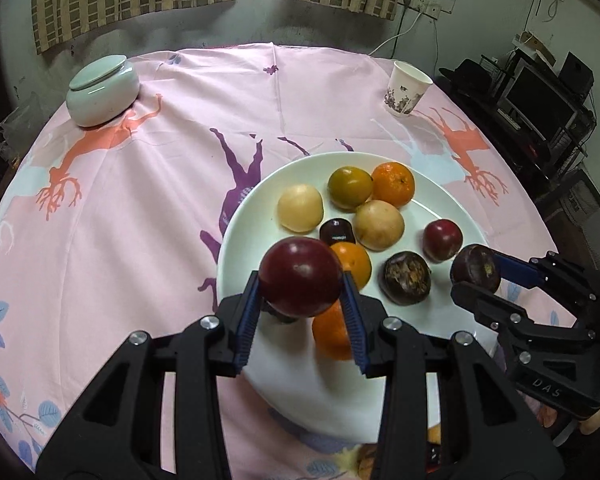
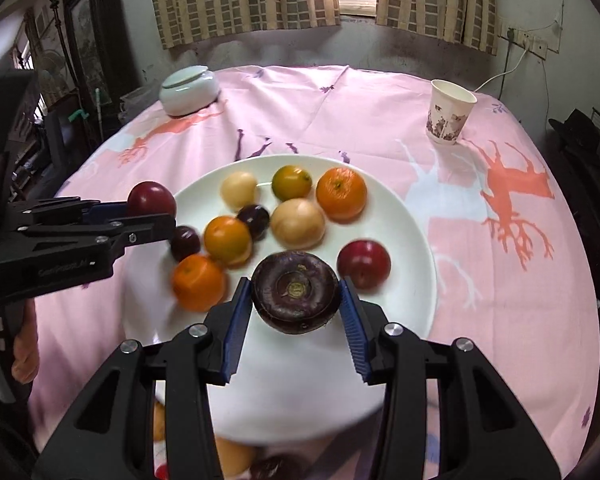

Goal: Organize fruits
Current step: 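Place the mangosteen and dark red plum onto the white plate, open both tools, then grasp a red tomato with the right tool while the left tool grasps a brown round fruit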

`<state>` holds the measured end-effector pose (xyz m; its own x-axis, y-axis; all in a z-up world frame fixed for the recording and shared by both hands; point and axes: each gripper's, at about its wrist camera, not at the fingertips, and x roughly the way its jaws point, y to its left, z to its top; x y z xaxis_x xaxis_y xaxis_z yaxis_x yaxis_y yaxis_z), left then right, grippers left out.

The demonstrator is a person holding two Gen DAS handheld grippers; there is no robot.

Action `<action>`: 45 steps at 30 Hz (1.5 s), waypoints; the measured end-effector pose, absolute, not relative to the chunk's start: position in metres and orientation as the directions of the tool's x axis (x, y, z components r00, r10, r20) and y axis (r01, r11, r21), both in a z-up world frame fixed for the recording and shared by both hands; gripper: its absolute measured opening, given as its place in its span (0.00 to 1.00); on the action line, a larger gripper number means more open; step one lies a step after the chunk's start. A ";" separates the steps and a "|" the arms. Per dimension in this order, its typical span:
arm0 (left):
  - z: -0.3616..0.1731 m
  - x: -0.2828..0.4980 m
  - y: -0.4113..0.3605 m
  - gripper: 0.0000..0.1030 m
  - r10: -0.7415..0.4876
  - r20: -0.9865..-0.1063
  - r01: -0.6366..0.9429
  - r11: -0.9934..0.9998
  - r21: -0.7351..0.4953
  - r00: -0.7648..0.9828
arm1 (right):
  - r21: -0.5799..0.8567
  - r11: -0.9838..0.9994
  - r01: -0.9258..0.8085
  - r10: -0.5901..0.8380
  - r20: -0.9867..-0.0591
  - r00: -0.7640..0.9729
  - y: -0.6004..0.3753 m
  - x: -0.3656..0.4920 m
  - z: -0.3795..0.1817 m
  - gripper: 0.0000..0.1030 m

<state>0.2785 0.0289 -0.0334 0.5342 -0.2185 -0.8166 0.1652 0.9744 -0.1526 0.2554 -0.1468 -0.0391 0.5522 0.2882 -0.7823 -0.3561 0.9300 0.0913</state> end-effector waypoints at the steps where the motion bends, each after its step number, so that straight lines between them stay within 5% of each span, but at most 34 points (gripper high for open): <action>1: -0.036 0.284 0.029 0.39 -0.220 -0.821 0.162 0.974 -0.157 0.527 | 0.086 0.931 -0.355 0.284 -0.783 0.554 -0.145 0.260 -0.041 0.43; 8: -0.047 0.301 0.028 0.39 -0.223 -0.834 0.151 0.974 -0.169 0.505 | 0.047 0.933 -0.356 0.252 -0.792 0.556 -0.137 0.284 -0.049 0.43; 12: -0.052 0.306 0.028 0.42 -0.208 -0.845 0.132 0.978 -0.164 0.493 | 0.000 0.942 -0.337 0.218 -0.762 0.610 -0.135 0.284 -0.044 0.64; 14: -0.047 0.303 0.030 0.63 -0.209 -0.837 0.124 0.978 -0.169 0.506 | -0.057 0.944 -0.325 0.176 -0.746 0.643 -0.135 0.278 -0.037 0.64; 21: 0.001 0.220 0.043 0.93 -0.265 -0.740 0.186 0.964 -0.190 0.618 | 0.019 0.929 -0.370 0.256 -0.756 0.602 -0.167 0.204 -0.013 0.64; 23: -0.002 0.189 0.042 0.93 -0.285 -0.731 0.219 0.957 -0.188 0.619 | 0.110 0.926 -0.362 0.310 -0.769 0.559 -0.180 0.182 -0.015 0.67; 26: -0.017 0.148 0.038 0.93 -0.312 -0.732 0.237 0.949 -0.208 0.606 | 0.204 0.925 -0.322 0.357 -0.760 0.543 -0.193 0.150 -0.020 0.90; 45: -0.068 0.065 0.032 0.93 -0.249 -0.784 0.206 0.966 -0.157 0.568 | 0.101 0.956 -0.276 0.242 -0.802 0.546 -0.181 0.059 -0.069 0.91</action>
<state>0.0648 0.0324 -0.0678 0.5682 -0.2489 -0.7843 0.2059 0.9658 -0.1573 0.0594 -0.1813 -0.0694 0.5464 0.2424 -0.8017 -0.2757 0.9559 0.1011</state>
